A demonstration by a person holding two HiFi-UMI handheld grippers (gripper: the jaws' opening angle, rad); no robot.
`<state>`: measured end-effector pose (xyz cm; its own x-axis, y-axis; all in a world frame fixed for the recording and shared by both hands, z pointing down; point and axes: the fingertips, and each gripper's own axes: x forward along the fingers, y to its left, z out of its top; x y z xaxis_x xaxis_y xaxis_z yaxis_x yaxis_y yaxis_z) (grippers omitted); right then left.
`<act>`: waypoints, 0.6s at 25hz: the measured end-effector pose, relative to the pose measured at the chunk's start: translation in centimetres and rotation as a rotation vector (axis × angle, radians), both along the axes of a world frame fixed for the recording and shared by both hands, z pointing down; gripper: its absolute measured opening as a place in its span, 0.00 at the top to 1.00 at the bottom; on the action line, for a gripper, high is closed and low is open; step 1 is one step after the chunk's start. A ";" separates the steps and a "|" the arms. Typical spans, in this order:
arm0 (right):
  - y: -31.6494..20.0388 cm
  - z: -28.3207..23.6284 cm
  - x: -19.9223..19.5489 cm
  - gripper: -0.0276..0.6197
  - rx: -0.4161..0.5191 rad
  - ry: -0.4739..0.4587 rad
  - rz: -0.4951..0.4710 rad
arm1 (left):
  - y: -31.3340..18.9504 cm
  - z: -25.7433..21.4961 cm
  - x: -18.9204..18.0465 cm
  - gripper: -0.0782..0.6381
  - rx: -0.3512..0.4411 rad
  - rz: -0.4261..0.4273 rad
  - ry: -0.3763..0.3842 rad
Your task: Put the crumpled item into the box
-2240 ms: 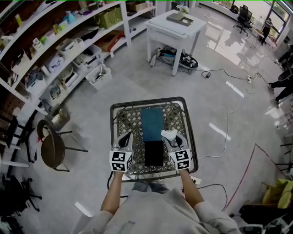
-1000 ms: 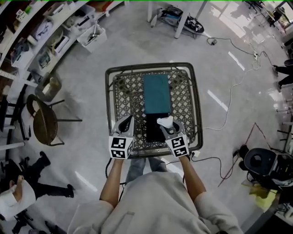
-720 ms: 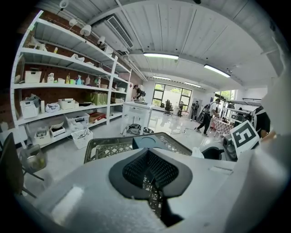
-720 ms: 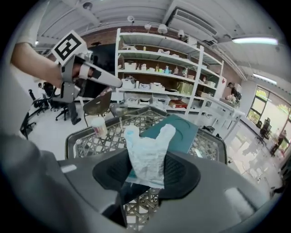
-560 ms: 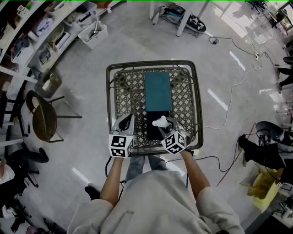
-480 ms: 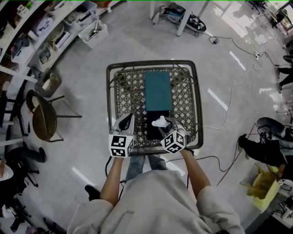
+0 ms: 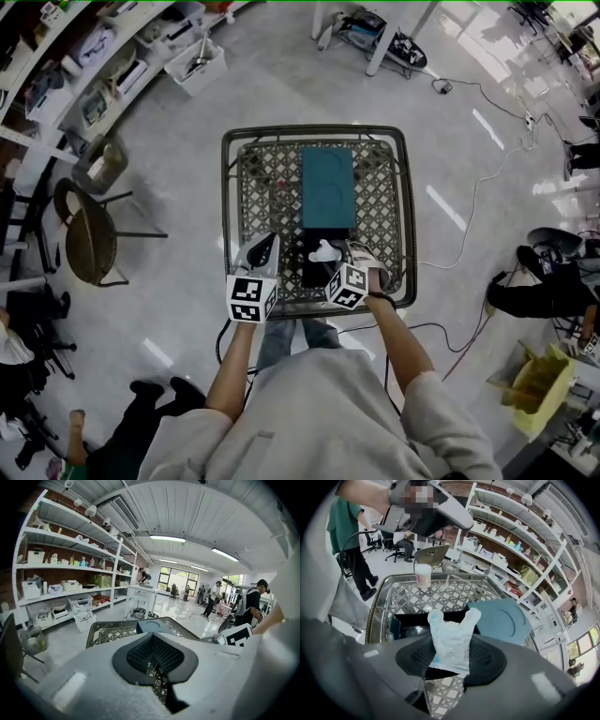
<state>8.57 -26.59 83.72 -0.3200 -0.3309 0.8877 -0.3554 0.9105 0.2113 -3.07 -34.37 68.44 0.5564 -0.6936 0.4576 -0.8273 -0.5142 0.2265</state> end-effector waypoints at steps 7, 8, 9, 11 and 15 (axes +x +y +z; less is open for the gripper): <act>-0.5 2.9 -0.1 0.68 -0.090 0.076 -0.039 | -0.2 -0.1 -0.1 0.88 0.000 -0.006 0.007; -0.5 3.3 -0.1 0.68 -0.100 0.084 -0.042 | -0.2 -0.1 -0.1 0.88 0.001 -0.006 0.007; -0.5 3.7 -0.1 0.68 -0.108 0.092 -0.045 | -0.1 0.0 -0.1 0.88 0.001 -0.008 0.007; -0.4 4.5 0.0 0.68 -0.123 0.110 -0.059 | -0.1 0.0 -0.1 0.88 0.001 -0.010 0.008; -0.6 5.2 -0.2 0.68 -0.132 0.132 -0.081 | 0.1 0.0 0.0 0.88 -0.004 -0.014 0.007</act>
